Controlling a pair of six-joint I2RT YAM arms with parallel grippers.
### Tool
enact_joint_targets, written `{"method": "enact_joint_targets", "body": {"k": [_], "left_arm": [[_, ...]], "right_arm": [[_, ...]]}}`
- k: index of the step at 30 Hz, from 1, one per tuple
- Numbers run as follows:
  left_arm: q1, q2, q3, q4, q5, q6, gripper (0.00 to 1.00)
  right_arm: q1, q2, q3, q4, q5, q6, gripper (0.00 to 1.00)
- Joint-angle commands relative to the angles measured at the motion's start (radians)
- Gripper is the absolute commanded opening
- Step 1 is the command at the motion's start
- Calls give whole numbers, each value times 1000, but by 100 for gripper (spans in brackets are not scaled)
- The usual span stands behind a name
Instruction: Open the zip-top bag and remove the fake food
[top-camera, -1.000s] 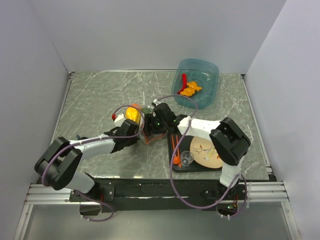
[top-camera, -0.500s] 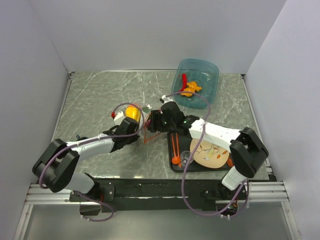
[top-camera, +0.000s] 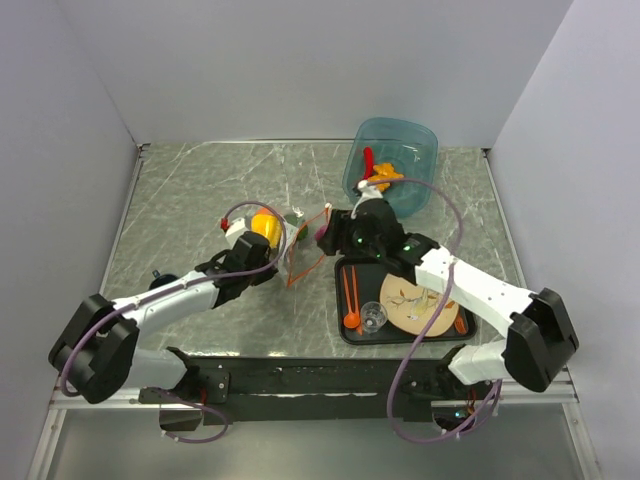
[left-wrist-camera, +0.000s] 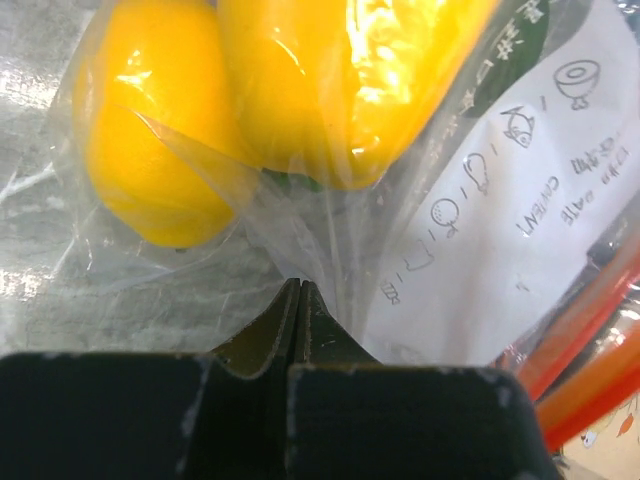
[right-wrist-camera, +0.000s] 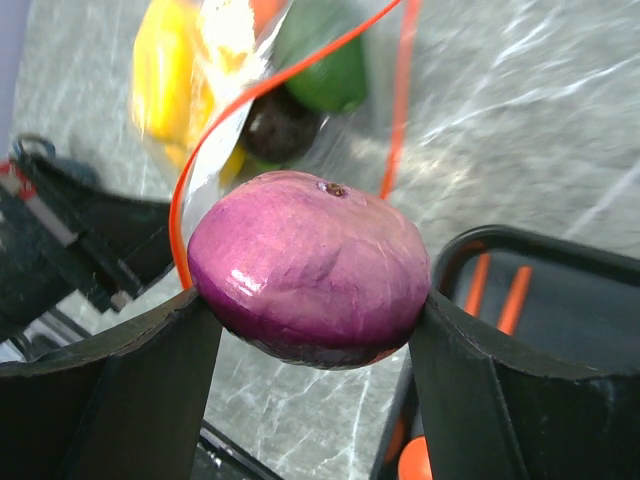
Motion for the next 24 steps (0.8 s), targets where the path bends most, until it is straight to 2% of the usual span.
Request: {"method": "enact_joint_targets", "body": {"k": [1, 5, 11, 15, 18, 19, 20, 22, 24], "left_arm": [[-3, -56, 42, -27, 10, 40, 1], [-2, -77, 47, -49, 15, 51, 1], [-3, -126, 63, -92, 35, 81, 1], [-3, -165, 63, -101, 58, 103, 2], [-3, -185, 79, -115, 57, 115, 7], [-3, -188, 86, -113, 53, 120, 15], [-2, -189, 97, -119, 41, 129, 18], [7, -182, 146, -133, 26, 144, 23], [30, -166, 190, -144, 11, 159, 32]], "right_arm": [[-117, -61, 10, -3, -12, -12, 44], [-254, -9, 77, 35, -59, -14, 44], [-418, 225, 235, 92, 11, 18, 45], [-481, 403, 385, 66, 42, 37, 45], [-512, 518, 491, 43, 41, 35, 61], [-518, 541, 537, 40, 31, 31, 73], [-524, 589, 565, 17, 28, 28, 79], [-530, 627, 651, -21, 13, 6, 88], [-532, 644, 685, -66, -11, -11, 94]]}}
